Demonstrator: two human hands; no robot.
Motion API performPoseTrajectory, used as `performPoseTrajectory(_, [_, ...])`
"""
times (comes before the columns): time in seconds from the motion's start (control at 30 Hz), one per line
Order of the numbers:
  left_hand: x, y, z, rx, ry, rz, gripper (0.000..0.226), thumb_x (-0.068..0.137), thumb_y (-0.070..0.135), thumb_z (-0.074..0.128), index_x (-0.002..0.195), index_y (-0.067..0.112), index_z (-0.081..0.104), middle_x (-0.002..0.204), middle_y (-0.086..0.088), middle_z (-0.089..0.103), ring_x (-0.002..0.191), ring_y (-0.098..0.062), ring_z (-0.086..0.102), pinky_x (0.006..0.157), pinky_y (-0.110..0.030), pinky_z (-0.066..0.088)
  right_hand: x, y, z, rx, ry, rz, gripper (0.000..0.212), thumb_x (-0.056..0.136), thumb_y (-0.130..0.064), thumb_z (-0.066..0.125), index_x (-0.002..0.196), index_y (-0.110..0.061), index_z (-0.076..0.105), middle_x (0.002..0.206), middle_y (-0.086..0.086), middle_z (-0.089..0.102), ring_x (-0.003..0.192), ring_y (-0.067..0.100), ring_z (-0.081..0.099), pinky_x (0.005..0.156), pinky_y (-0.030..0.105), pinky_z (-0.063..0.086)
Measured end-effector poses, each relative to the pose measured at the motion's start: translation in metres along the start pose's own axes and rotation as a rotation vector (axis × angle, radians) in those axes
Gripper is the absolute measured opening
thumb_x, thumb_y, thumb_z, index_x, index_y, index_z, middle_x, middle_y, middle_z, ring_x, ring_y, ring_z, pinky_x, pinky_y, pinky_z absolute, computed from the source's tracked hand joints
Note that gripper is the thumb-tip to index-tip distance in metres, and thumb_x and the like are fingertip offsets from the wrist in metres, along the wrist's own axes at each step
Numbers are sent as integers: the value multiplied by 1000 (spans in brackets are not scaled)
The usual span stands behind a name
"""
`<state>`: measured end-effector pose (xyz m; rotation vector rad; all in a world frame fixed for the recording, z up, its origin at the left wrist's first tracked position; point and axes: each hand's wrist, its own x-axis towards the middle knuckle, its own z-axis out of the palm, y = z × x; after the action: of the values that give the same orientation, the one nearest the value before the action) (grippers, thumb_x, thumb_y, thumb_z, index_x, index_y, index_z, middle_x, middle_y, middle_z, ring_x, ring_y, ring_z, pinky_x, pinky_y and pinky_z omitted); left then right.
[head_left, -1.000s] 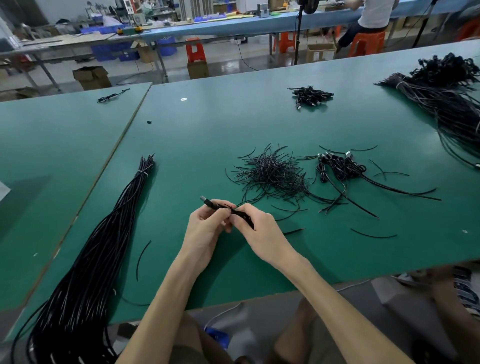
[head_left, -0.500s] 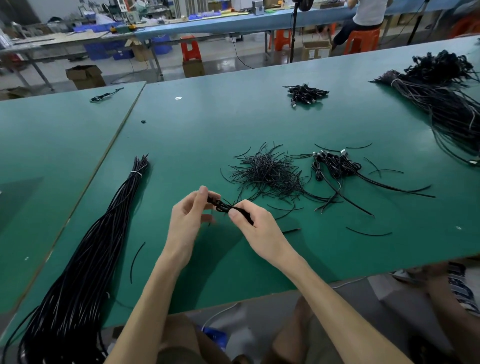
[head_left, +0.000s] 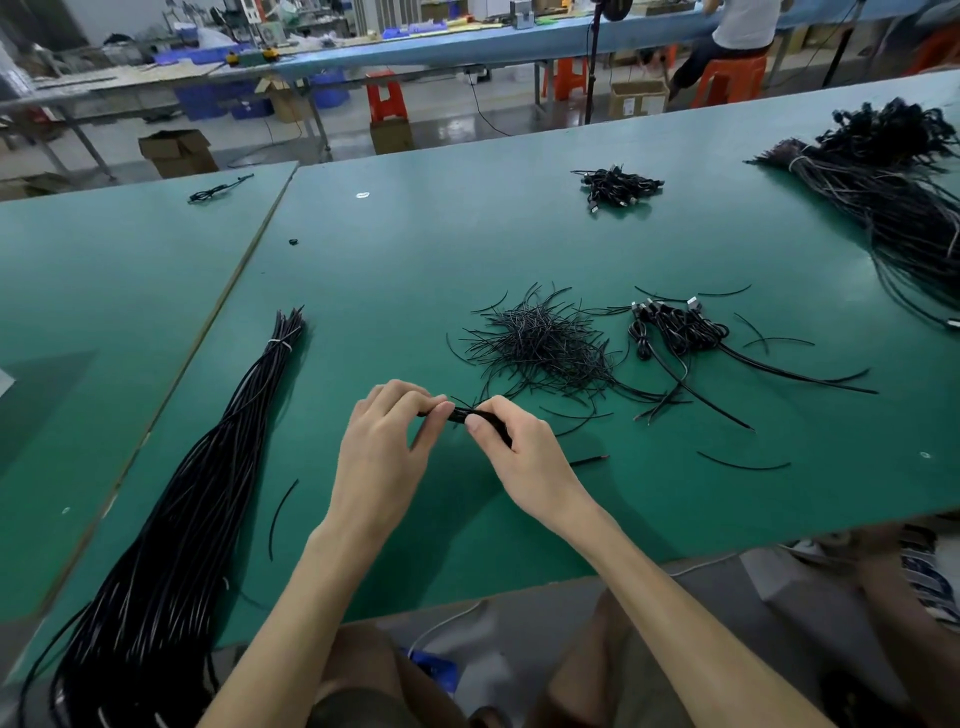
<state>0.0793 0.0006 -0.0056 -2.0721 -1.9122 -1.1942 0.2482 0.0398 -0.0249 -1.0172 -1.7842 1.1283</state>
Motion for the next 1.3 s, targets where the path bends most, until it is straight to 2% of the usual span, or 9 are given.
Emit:
performPoseTrajectory(0.17, [-4, 4, 4, 11, -56, -35, 25, 95, 36, 66, 87, 12, 70, 91, 7, 63, 87, -17, 59, 88, -37, 46, -1, 0, -1, -34, 4, -11, 20, 107, -28, 53, 94, -14, 60, 64, -6, 46, 55, 7, 34, 52, 22, 32])
performPoseTrajectory(0.3, [2, -4, 2, -90, -166, -56, 6, 95, 20, 71, 94, 15, 73, 95, 9, 66, 90, -17, 59, 93, -38, 46, -1, -1, 1, -61, -29, -27, 19, 107, -24, 53, 96, -11, 60, 64, -7, 45, 53, 7, 34, 52, 21, 31])
performPoseTrajectory(0.47, [4, 3, 3, -209, -193, -3, 22, 96, 1, 66, 110, 12, 79, 106, 13, 72, 100, -11, 65, 96, -35, 51, -2, -2, 2, -42, -27, -28, 15, 107, -21, 52, 99, -12, 62, 67, -7, 49, 56, 6, 36, 54, 21, 33])
performPoseTrajectory(0.67, [-1, 5, -1, -425, -156, -132, 22, 95, 9, 70, 109, 23, 80, 105, 19, 77, 102, -4, 70, 118, -27, 34, -1, 0, 2, 0, -46, -3, 17, 107, -27, 53, 96, -18, 63, 67, -8, 46, 58, 7, 34, 55, 25, 31])
performPoseTrajectory(0.73, [-4, 6, -1, -482, -142, -213, 17, 90, 27, 73, 103, 36, 79, 99, 26, 76, 112, 5, 65, 113, -16, 35, 0, 1, 3, 2, -64, 5, 20, 107, -31, 55, 95, -17, 64, 67, -7, 47, 59, 10, 35, 56, 30, 31])
performPoseTrajectory(0.8, [-6, 5, 1, -430, -99, -233, 16, 87, 30, 75, 101, 37, 80, 96, 29, 75, 122, 5, 57, 108, -14, 39, 0, 1, 4, -5, -79, 9, 22, 106, -32, 55, 94, -16, 64, 67, -5, 48, 59, 12, 35, 55, 32, 31])
performPoseTrajectory(0.93, [-8, 5, 10, -203, 24, 38, 15, 90, 14, 76, 104, 17, 81, 105, 18, 72, 104, -11, 65, 103, -38, 49, 1, 2, 3, 25, -55, 19, 19, 106, -25, 55, 90, -21, 64, 71, -6, 55, 61, 8, 40, 57, 26, 36])
performPoseTrajectory(1.17, [-17, -4, 12, -66, 100, 121, 12, 94, 27, 74, 104, 23, 80, 111, 16, 66, 101, -16, 50, 93, -32, 36, 1, 3, 2, 0, -67, 8, 18, 106, -25, 55, 93, -17, 66, 70, 2, 56, 60, 7, 40, 57, 27, 37])
performPoseTrajectory(1.3, [-14, -4, 5, -120, -44, 134, 18, 96, 16, 69, 111, 21, 77, 107, 9, 56, 90, -23, 55, 89, -28, 42, 2, 6, 2, -9, -57, 5, 18, 105, -28, 56, 92, -18, 65, 68, -3, 52, 58, 8, 38, 54, 25, 33])
